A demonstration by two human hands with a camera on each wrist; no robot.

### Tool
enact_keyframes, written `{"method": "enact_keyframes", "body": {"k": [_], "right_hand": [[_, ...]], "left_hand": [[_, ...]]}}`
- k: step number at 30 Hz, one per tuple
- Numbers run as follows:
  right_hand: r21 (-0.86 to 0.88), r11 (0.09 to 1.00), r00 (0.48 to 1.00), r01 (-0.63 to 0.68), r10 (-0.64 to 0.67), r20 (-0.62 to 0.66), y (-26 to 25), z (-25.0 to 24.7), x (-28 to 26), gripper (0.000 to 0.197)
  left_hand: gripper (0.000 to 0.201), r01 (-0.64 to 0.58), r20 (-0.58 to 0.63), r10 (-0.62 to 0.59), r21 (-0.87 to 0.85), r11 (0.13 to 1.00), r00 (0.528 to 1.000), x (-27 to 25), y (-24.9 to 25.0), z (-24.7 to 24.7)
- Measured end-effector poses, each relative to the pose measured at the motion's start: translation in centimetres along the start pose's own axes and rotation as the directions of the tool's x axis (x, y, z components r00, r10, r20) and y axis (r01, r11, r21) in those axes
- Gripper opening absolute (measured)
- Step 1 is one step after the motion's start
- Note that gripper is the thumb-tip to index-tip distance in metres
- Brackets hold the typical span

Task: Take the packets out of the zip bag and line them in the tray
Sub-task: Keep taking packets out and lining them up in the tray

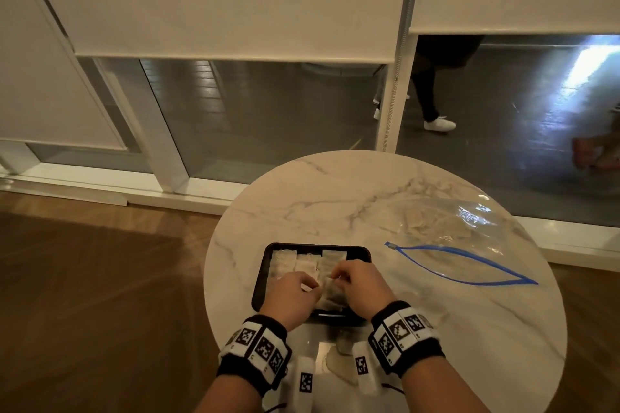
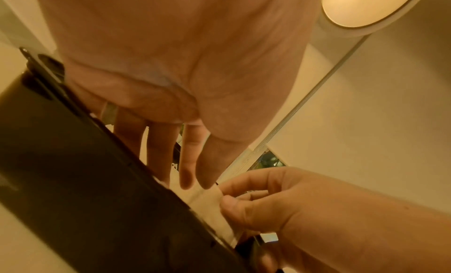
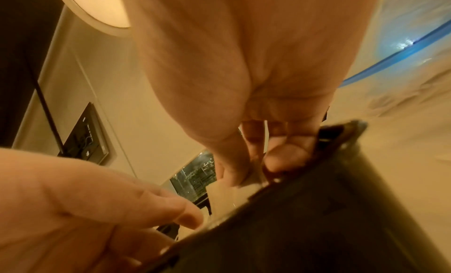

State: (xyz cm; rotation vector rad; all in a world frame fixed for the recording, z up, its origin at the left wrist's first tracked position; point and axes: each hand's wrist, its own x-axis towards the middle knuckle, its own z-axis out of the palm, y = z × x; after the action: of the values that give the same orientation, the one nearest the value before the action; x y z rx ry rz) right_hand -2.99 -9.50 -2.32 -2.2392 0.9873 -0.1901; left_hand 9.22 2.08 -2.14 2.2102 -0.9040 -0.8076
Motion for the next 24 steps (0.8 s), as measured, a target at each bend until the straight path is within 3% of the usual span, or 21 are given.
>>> {"method": "enact_keyframes", "body": {"k": [5,12,21,24], "right_hand": [[-0.123,0.992,0.997,-0.027,0.035,0.067,-0.7,0.6,0.1,0.014],[-0.300,0.953,0.999,-0.045,0.051,0.012,-1.4,1.4,-0.2,0.021],[-0.316,0.946,0.996,-0.065,0.045,-0.070,-1.6,1.8,-0.1,0.018],[-0.319,0.945,0.996,-0.072,0.049,-0.077,-1.5,2.0,-0.1,0.018]], "left_hand": [[0.024,0.002,0.078,-0.010,0.102,0.995,0.997,-0.2,-0.5,0.4],[0.034,-0.014,0.109,-0.004,0.164,0.986,0.994,-0.4,-0.6,0.1],[0.034,-0.011,0.056,-0.003,0.235,0.972,0.998,0.1,-1.1,0.0],[0.046,-0.001,0.035,-0.008,0.242,0.970,0.999,0.3,-1.2,0.0]]}}
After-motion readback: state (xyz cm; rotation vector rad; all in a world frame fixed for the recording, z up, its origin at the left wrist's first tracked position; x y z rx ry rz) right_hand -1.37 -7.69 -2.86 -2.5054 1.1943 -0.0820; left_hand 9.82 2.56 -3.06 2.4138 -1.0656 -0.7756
